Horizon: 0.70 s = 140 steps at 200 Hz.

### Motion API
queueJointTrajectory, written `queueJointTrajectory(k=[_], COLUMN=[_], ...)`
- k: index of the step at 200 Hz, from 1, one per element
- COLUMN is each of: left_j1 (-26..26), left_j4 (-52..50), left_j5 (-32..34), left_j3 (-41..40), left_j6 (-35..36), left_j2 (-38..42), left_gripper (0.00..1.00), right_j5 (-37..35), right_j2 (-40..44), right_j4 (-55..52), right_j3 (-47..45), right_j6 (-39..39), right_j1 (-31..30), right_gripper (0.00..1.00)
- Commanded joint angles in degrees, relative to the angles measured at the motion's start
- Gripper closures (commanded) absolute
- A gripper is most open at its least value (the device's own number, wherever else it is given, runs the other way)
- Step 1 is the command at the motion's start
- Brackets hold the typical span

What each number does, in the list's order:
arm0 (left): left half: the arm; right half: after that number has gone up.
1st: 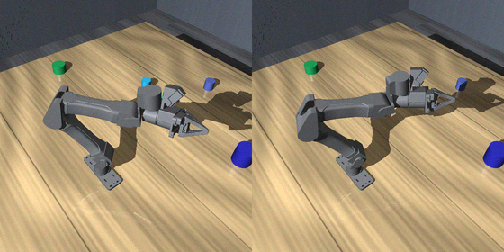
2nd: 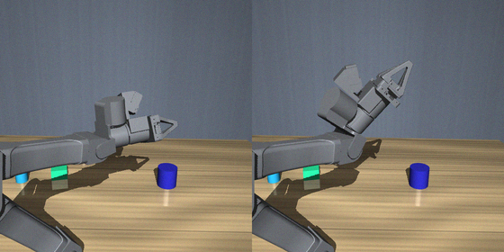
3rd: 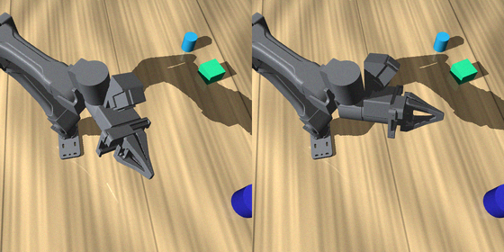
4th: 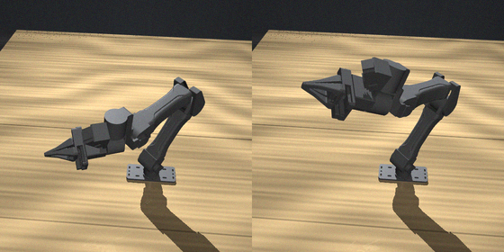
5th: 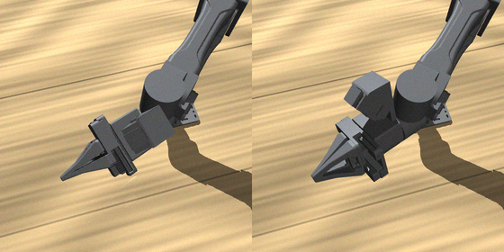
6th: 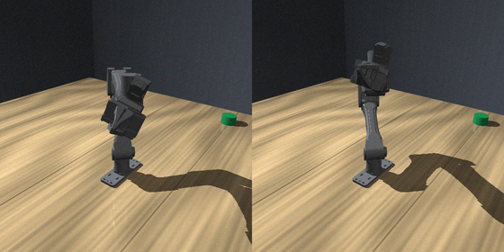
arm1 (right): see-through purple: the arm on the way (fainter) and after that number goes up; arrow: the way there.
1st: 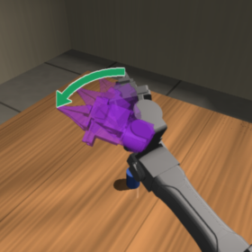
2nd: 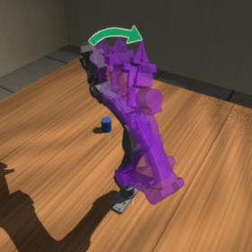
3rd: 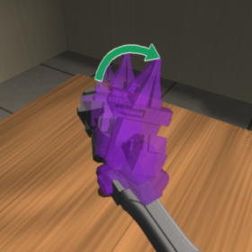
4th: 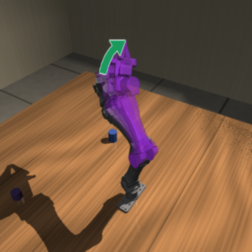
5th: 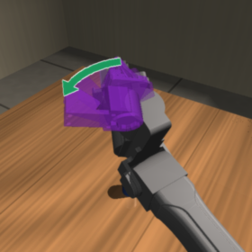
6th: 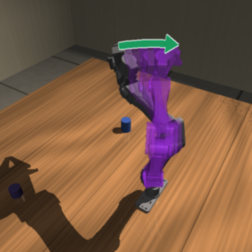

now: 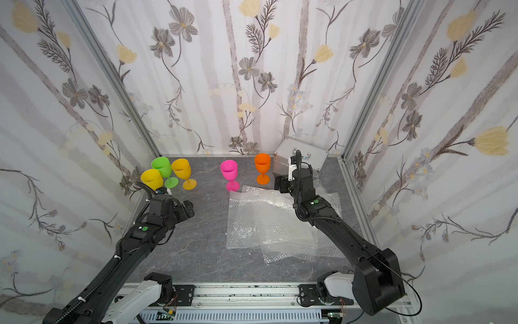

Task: Unpack wine glasses from bubble wrap
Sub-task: Reset both arms

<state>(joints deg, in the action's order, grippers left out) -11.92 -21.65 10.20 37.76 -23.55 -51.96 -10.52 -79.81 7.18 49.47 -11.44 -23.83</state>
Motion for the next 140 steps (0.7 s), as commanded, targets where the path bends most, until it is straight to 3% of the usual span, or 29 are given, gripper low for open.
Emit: queueJointTrajectory(k=[1,28,65,80,101,140], left_j1=[0.5,1.5,3.9,4.5,5.2,5.7], left_j4=[6.4,15.9,34.8,43.6,56.9,74.9], left_j5=[7.9,12.2,13.9,14.4,12.2,6.4], left_j3=[-1.9,-6.5,-14.6,-16.6,-18.5,-17.7], left_j6=[5.6,9.3,17.4,20.3,21.3,25.2], left_j2=[0.3,-0.3,-4.3,-9.0,-18.1,-33.7], left_gripper=[0.0,0.0,0.0,0.0,0.0,0.0], right_j5=[-3.2,-7.1,-21.5,-24.3,-25.8,-24.4], right_j2=[4.5,10.3,15.9,17.0,16.6,9.3], right_j4=[12.0,17.6,30.5,31.4,41.5,53.1], right_j3=[-7.8,-17.5,-30.5,-31.9,-36.3,-40.9], right_j6=[-2.1,-5.0,-1.2,-1.4,1.5,3.6], right_j1=[2.8,7.1,10.1,12.3,13.9,15.1], right_gripper=[0.0,0.0,0.0,0.0,0.0,0.0])
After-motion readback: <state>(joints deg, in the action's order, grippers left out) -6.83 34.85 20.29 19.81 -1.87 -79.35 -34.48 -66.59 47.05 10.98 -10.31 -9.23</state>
